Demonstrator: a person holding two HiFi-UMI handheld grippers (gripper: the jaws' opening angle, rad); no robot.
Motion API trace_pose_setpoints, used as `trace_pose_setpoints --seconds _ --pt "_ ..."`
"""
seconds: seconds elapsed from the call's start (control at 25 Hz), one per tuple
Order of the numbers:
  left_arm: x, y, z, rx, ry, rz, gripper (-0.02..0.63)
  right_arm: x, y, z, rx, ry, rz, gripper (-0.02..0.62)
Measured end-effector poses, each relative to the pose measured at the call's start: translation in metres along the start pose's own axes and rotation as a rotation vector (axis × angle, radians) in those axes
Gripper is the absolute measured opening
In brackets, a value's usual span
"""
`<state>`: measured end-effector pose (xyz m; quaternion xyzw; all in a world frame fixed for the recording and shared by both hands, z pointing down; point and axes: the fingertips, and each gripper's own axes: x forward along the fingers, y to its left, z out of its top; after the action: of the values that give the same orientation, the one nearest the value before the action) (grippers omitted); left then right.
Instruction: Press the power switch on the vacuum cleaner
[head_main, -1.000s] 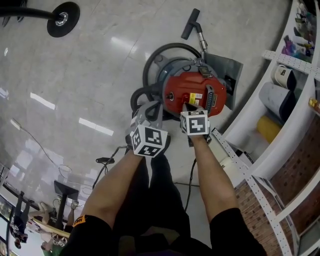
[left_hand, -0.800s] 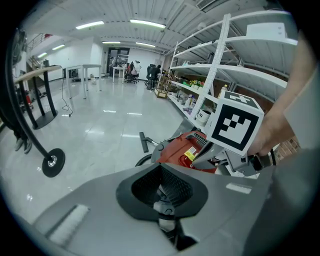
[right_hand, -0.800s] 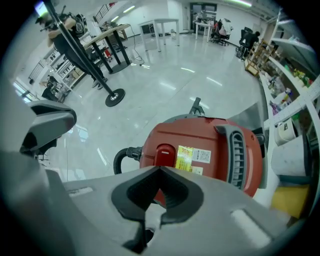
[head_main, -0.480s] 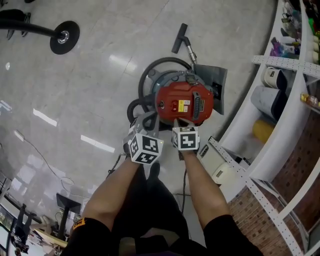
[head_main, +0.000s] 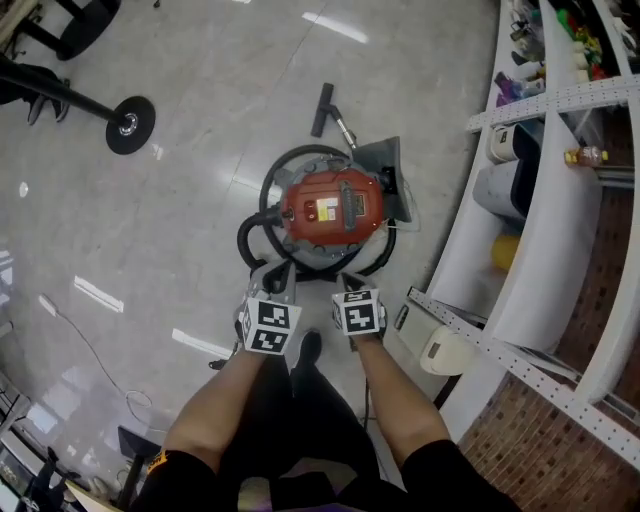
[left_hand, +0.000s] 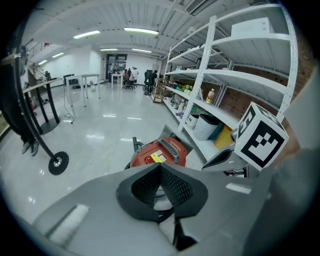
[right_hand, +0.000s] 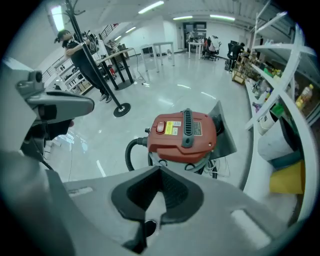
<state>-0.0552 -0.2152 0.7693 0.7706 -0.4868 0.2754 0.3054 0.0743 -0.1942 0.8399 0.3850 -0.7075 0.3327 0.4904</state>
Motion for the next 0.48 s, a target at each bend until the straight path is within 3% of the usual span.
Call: trace_pose_setpoints --seconds 0.24,0.48 --pt "-0.079 -0.064 0.009 -0.098 -0.074 0.033 0.015 -0.106 0.005 -0.043 0.018 -0.135 0.015 -0.008" --pt "-0.131 -0.112 0.040 -0.068 -0.188 0.025 0.015 -0.192 0.000 -0.038 0.043 -0.361 -0.003 -0.008"
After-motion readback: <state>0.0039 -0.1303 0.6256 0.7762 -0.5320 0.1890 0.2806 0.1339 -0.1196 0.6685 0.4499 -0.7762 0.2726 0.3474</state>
